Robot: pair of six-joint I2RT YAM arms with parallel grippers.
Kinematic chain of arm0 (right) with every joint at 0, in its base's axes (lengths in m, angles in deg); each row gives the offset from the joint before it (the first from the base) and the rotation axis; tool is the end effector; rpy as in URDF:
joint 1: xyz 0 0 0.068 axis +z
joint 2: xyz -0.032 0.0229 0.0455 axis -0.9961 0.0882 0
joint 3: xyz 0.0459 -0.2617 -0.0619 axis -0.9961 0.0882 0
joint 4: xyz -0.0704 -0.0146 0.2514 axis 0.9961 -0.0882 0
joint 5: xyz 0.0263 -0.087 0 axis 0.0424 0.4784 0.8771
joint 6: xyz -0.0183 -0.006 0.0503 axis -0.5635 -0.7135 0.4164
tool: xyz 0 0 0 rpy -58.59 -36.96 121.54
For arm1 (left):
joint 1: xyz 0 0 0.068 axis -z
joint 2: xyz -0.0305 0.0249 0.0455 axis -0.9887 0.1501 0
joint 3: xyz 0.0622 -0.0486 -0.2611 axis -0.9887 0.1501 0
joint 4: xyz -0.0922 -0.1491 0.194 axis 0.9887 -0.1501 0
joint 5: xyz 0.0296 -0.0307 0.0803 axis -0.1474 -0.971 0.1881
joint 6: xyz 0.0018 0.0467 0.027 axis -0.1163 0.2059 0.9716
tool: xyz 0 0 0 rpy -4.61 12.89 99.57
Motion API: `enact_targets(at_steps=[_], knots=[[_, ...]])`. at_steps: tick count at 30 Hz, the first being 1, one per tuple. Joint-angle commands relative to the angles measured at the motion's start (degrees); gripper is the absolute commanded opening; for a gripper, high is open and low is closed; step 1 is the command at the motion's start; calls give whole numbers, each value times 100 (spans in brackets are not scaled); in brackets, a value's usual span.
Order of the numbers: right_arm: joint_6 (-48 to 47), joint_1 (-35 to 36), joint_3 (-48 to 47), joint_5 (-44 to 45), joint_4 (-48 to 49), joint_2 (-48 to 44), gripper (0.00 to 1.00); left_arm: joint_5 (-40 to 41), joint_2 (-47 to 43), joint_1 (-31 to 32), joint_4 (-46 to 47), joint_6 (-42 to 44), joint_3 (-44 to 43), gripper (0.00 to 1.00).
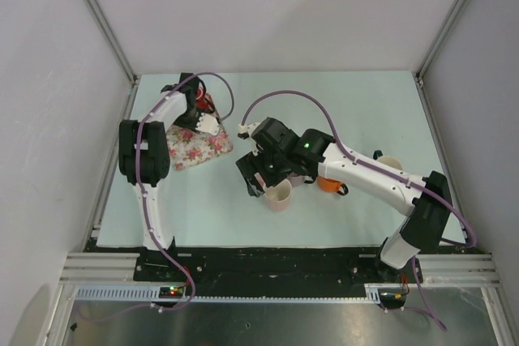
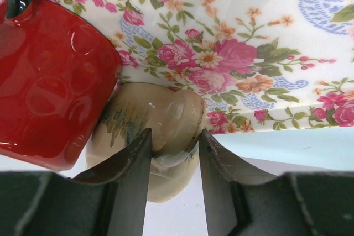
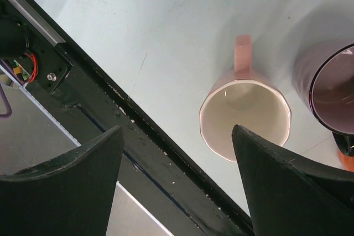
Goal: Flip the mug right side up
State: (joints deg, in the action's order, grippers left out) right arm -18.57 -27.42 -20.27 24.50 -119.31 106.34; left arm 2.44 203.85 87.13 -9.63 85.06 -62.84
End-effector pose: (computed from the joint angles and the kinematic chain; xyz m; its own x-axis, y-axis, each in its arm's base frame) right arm 0.1831 0.2940 0.3266 -0.6421 -0.5362 -0.5478 -0.7299 0.6461 0.2231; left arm 0.4415 -0.0378 0.1840 0.2503 0.9367 0.2449 0.9105 -0.3137 0.2693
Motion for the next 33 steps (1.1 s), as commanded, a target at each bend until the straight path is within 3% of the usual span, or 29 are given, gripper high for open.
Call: enact_targets(at_steps=[1,4,6,8,24,33], knots=[[-1,-24,-244,-67,62,-7,84,84,144,-21,8,-49,7,37],[13,-26,-241,-59,34,-19,84,159,174,-20,18,-56,-30,24],[23,-29,-239,-30,27,-32,84,201,165,-15,20,-78,-32,7],[56,-25,-240,-3,43,-51,84,159,97,2,25,-215,-33,2],[664,-648,364,75,1164,-926,84,-1631,-1575,35,7,-3453,483,0],[851,-1099,614,-678,2324,-943,84,-2419,-2433,33,10,-5605,865,0]])
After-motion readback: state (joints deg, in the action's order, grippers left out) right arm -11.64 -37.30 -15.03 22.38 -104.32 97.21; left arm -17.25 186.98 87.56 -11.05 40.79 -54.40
